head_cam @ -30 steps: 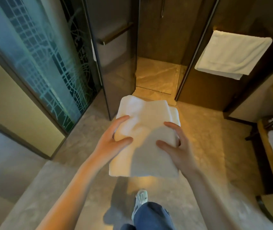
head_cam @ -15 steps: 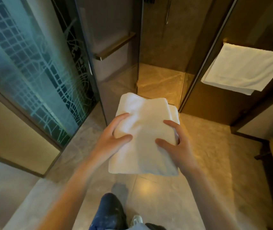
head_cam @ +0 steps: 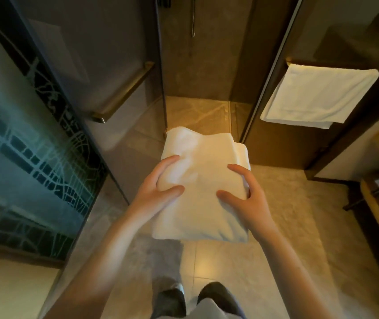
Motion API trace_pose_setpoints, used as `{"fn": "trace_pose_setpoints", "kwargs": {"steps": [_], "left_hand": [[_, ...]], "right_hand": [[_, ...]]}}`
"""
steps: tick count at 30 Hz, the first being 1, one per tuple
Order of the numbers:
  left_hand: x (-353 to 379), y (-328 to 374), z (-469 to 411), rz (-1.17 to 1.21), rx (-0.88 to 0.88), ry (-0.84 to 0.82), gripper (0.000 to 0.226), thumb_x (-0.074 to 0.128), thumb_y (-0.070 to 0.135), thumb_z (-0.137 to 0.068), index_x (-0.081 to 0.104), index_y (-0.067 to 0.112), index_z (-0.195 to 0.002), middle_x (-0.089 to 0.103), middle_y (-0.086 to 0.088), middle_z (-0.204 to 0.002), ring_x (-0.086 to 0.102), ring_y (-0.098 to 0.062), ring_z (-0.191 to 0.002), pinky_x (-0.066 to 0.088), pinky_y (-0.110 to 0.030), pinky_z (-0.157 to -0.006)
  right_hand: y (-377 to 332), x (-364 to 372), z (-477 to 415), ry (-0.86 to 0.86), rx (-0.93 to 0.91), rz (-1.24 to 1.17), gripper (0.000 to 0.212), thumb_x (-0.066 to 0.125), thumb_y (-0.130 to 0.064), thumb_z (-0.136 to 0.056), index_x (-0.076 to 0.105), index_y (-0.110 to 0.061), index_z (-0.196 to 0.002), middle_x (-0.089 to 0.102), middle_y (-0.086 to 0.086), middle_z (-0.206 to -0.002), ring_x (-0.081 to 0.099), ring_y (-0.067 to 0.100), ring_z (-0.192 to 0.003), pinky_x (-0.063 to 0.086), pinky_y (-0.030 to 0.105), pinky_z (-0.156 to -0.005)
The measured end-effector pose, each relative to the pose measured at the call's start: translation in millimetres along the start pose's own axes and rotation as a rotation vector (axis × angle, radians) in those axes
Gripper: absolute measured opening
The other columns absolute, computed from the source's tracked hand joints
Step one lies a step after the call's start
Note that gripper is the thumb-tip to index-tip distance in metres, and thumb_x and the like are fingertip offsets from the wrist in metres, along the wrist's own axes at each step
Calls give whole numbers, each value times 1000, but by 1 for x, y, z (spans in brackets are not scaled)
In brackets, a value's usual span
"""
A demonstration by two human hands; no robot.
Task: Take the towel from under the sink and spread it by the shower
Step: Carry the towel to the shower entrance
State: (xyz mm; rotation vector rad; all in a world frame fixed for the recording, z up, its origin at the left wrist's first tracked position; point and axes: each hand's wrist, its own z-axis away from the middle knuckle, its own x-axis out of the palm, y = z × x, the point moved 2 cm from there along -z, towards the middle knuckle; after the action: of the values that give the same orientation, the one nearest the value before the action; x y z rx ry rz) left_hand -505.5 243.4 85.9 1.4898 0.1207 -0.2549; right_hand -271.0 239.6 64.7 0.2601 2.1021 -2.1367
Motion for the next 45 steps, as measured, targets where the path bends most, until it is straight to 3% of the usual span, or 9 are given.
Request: {"fn": "trace_pose_setpoints", "kwargs": {"steps": [5, 8, 12, 17, 25, 27, 31, 38, 45], "left_hand": [[-2, 3, -64, 24, 3, -45, 66, 71, 8, -82, 50, 46, -132, 48, 29, -129, 52, 20, -98, 46, -4, -69], [6, 1, -101, 39, -4, -76, 65, 70, 6, -83, 49, 45, -131, 47, 28, -128, 52, 21, -96, 47, -5, -70], [28, -2, -152, 43, -37, -83, 65, 70, 12, -84, 47, 49, -131, 46, 21, -132, 50, 5, -111, 48, -19, -79], [65, 2, -211, 56, -61, -54, 64, 71, 14, -84, 48, 52, -130, 47, 29, -124, 52, 9, -104, 49, -20, -78], [101, -13, -289, 63, -65, -19, 64, 71, 4, -85, 47, 38, -133, 49, 27, -126, 49, 22, -105, 46, -7, -84], [103, -30, -307, 82, -109, -19, 64, 71, 5, -85, 49, 42, -132, 54, 30, -118, 54, 20, -100, 47, -5, -77], [105, -75, -353, 62, -171, -49, 66, 73, 17, -83, 47, 58, -129, 61, 37, -96, 63, 7, -88, 52, -12, -64], [131, -225, -449, 34, -204, -111, 70, 73, 14, -84, 44, 49, -137, 48, 42, -127, 52, 13, -111, 47, -8, -78], [176, -442, -517, 31, -256, -123, 69, 73, 20, -82, 44, 57, -132, 52, 29, -129, 56, 4, -113, 53, -22, -85]], "right_hand": [[-4, 1, -50, 28, 37, 4, 57, 76, -29, -77, 50, -54, -121, 52, -40, -105, 58, -3, -98, 55, 20, -65], [0, -8, -81, 41, 57, 12, 59, 76, -30, -76, 50, -53, -122, 52, -38, -109, 57, 5, -105, 58, 28, -73], [11, -31, -130, 48, 51, 58, 58, 76, -29, -76, 50, -51, -123, 53, -34, -113, 57, 1, -104, 56, 25, -72], [26, -68, -194, 18, 36, 111, 57, 76, -30, -78, 48, -52, -123, 49, -38, -115, 49, -13, -104, 46, 18, -72], [57, -97, -285, -75, 38, 127, 56, 75, -27, -81, 49, -50, -124, 46, -38, -124, 42, -19, -111, 40, 12, -78], [69, -95, -303, -90, 45, 139, 56, 76, -25, -81, 50, -48, -125, 47, -38, -125, 43, -19, -112, 43, 6, -74], [111, -83, -344, -77, 67, 133, 58, 78, -17, -80, 54, -38, -128, 49, -40, -124, 44, -17, -115, 39, -1, -83], [256, -36, -415, -19, 160, 117, 59, 77, -8, -80, 54, -29, -130, 47, -34, -126, 43, -22, -113, 37, -2, -84], [469, 16, -467, -20, 193, 125, 59, 77, -5, -80, 55, -24, -130, 48, -29, -127, 45, -20, -114, 41, 2, -87]]}}
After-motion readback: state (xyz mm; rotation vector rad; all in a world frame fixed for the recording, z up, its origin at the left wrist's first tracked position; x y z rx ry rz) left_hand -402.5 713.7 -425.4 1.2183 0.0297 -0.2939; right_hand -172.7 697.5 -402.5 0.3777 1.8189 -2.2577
